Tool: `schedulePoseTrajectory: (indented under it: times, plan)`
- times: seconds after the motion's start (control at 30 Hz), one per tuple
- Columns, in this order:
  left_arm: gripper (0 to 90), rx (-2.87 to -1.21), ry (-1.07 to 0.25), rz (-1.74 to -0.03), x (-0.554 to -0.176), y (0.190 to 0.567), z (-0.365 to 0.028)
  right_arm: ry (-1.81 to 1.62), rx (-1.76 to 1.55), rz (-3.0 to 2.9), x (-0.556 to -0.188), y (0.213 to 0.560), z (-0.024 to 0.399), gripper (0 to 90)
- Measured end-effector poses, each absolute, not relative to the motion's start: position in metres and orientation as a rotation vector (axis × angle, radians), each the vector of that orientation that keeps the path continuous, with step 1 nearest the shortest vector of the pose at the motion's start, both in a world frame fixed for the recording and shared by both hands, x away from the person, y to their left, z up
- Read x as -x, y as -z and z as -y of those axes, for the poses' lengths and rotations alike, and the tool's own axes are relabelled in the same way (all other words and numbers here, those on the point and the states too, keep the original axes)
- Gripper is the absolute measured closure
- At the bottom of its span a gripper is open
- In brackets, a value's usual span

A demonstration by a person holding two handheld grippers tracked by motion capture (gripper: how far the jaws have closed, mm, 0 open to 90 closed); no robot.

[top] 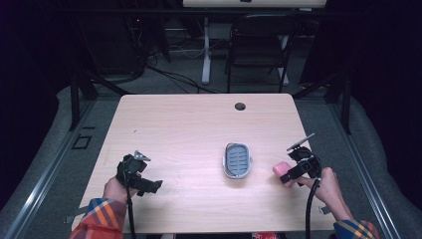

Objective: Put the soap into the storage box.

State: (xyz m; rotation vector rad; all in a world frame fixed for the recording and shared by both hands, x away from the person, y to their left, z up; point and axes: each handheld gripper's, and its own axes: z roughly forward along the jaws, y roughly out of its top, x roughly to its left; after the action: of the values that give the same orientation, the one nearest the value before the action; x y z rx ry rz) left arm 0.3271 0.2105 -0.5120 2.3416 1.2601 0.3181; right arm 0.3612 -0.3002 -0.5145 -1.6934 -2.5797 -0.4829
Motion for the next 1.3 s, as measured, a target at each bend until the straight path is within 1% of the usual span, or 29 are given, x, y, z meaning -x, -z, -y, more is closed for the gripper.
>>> schedulePoseTrajectory:
  times: [0.13, 1.3]
  plan:
    - [0.1, -2.342, -0.317, -1.259, -0.327, 0.512, -0.211, 0.412, 1.657, 2.626, -0.366, 0.51, 0.3, 36.0]
    - [0.1, -2.344, -0.317, -1.255, -0.327, 0.512, -0.211, 0.436, 1.621, 2.659, -0.388, 0.498, 0.282, 36.3]
